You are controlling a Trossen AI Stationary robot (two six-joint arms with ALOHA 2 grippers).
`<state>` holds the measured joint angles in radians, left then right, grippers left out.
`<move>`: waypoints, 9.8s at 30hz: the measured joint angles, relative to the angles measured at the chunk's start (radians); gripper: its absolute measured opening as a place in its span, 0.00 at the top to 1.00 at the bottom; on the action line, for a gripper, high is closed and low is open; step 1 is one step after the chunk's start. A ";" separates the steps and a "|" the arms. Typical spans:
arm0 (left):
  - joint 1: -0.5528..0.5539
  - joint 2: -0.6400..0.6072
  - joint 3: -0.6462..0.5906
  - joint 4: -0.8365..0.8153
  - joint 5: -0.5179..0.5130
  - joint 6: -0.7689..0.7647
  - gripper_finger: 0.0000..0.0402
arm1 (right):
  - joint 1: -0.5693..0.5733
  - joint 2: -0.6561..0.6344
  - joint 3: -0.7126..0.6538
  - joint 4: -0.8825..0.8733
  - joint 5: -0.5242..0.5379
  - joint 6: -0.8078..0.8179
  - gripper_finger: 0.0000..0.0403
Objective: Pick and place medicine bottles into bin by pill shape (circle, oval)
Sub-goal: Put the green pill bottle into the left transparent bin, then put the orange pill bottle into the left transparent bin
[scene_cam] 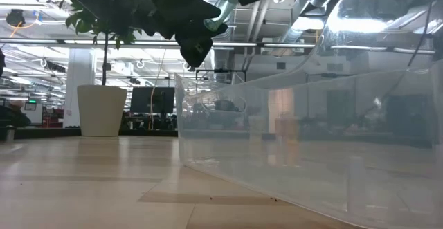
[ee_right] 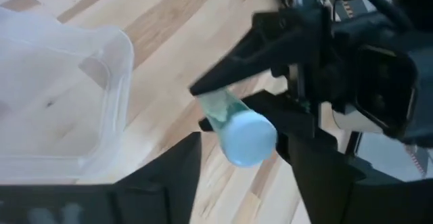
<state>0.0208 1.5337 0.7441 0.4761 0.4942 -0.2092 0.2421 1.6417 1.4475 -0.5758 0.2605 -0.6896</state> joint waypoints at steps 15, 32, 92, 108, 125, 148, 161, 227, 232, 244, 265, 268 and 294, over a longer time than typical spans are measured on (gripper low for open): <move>0.001 0.000 0.000 -0.014 0.001 0.015 0.74 | -0.042 0.000 0.000 0.005 -0.106 -0.100 0.60; 0.001 0.000 0.000 -0.018 0.000 0.014 0.74 | -0.042 0.000 0.000 0.011 -0.158 -0.161 0.73; 0.146 -1.120 0.000 -0.375 -0.345 0.082 0.27 | 0.112 0.208 0.073 -0.212 -0.096 0.189 0.73; 0.143 -1.354 -0.001 -0.445 -0.484 0.030 0.27 | 0.136 0.378 0.184 -0.368 -0.052 0.282 0.73; 0.143 -1.349 -0.001 -0.442 -0.507 0.033 0.27 | 0.141 0.377 0.184 -0.354 -0.051 0.365 0.73; 0.143 -1.349 -0.001 -0.442 -0.507 0.037 0.27 | 0.168 0.377 0.137 -0.315 -0.052 0.393 0.73; 0.143 -1.349 -0.001 -0.442 -0.509 0.037 0.27 | 0.161 0.377 0.137 -0.309 -0.052 0.377 0.62; 0.151 -1.522 -0.587 -0.647 -0.416 -0.197 0.27 | -0.487 -0.005 -0.309 -0.172 -0.212 0.321 0.46; 0.151 -1.522 -0.647 -0.636 -0.411 -0.198 0.27 | -0.510 0.000 -0.308 -0.168 -0.255 0.299 0.46; 0.086 -1.499 -0.683 -0.597 -0.532 -0.042 0.27 | -0.513 0.000 -0.308 -0.142 -0.263 0.288 0.48; 0.019 -1.499 -0.683 -0.577 -0.795 0.293 0.27 | -0.518 0.000 -0.308 -0.146 -0.263 0.296 0.49; 0.019 -1.499 -0.684 -0.572 -0.787 0.330 0.27 | -0.518 0.000 -0.308 -0.146 -0.263 0.296 0.49; 0.018 -1.490 -0.735 -0.441 -0.558 0.303 0.27 | -0.517 0.000 -0.308 -0.147 -0.263 0.292 0.49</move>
<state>0.0391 0.0441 0.0093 0.0349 -0.0643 0.0940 -0.2749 1.6421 1.1393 -0.7223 -0.0029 -0.3981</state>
